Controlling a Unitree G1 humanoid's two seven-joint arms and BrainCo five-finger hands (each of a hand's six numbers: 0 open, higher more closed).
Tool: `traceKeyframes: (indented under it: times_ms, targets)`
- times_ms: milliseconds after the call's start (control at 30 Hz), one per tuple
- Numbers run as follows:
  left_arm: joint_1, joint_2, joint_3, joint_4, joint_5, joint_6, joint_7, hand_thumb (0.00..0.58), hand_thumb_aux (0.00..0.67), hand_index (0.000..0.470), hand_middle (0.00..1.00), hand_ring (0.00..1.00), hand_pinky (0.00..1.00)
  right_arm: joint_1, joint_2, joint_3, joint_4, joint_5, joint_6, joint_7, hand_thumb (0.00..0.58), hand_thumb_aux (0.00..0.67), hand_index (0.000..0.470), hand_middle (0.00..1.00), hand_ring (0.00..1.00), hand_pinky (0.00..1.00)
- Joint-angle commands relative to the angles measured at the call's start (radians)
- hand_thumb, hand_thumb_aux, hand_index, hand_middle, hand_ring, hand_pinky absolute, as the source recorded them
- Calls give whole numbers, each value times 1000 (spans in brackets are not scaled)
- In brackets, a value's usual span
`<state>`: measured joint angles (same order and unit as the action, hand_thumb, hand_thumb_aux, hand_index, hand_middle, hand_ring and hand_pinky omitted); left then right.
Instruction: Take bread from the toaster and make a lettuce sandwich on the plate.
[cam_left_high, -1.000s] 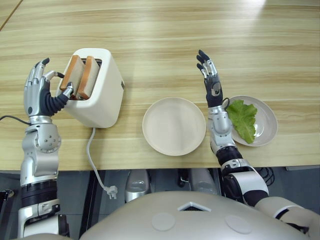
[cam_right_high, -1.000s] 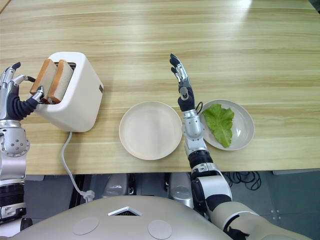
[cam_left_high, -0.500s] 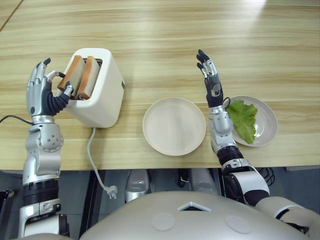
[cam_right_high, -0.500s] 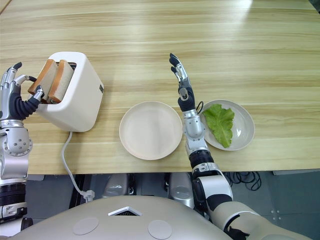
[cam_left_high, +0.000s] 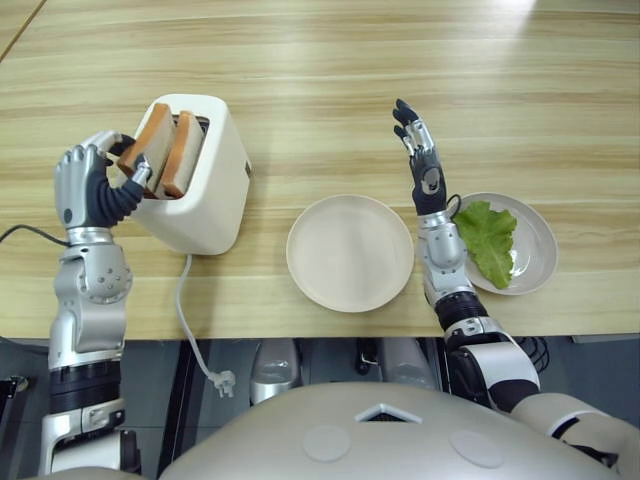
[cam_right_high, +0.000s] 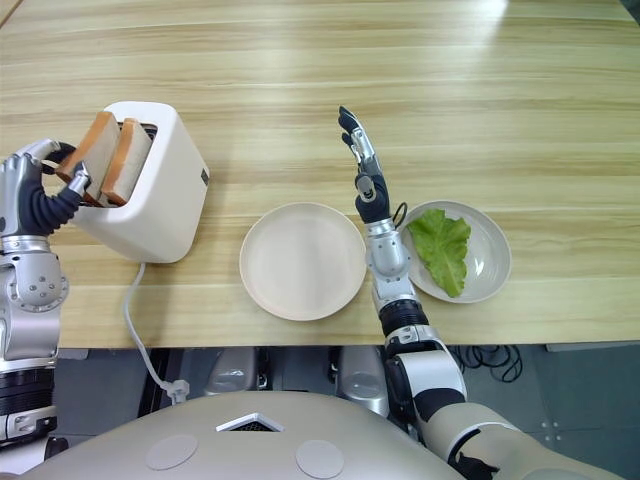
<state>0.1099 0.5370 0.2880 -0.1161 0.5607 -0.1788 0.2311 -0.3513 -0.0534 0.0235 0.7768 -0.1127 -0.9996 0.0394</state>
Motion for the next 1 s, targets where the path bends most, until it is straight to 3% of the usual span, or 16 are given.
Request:
traceKeyframes:
  times_ms: [33,67,267,433,467,533,733,1000]
  targets:
    - [-45,6,25,-86,-1,-1,13,579,638,438,1000,1000,1000,-11,-2,5,24,-18,-4,-12,0,0,0,0,0,0]
    - [-55,8,32,-99,-2,2,14,565,562,386,1000,1000,1000,-12,-2,5,26,-20,-5,-14,0,0,0,0,0,0]
    - [-115,12,77,-188,-7,10,12,580,654,449,1000,1000,1000,-24,-2,4,50,-26,-12,-26,0,0,0,0,0,0]
    - [-161,13,122,-266,-27,-1,13,579,644,442,1000,1000,1000,-32,-1,-1,59,-26,-11,-39,0,0,0,0,0,0]
    - [-172,8,127,-289,-41,-6,9,576,612,420,1000,1000,1000,-36,-2,-4,62,-25,-7,-43,0,0,0,0,0,0]
    - [-195,-6,125,-333,-78,-9,-9,578,631,433,1000,1000,1000,-43,-4,-11,63,-14,-5,-45,0,0,0,0,0,0]
    - [-256,-65,5,-355,-171,-27,-89,577,623,428,1000,1000,1000,-50,-16,-47,48,31,1,-54,0,0,0,0,0,0]
    - [-238,-198,-182,-345,-291,-44,-197,577,623,428,1000,1000,1000,-61,-18,-53,59,29,0,-55,0,0,0,0,0,0]
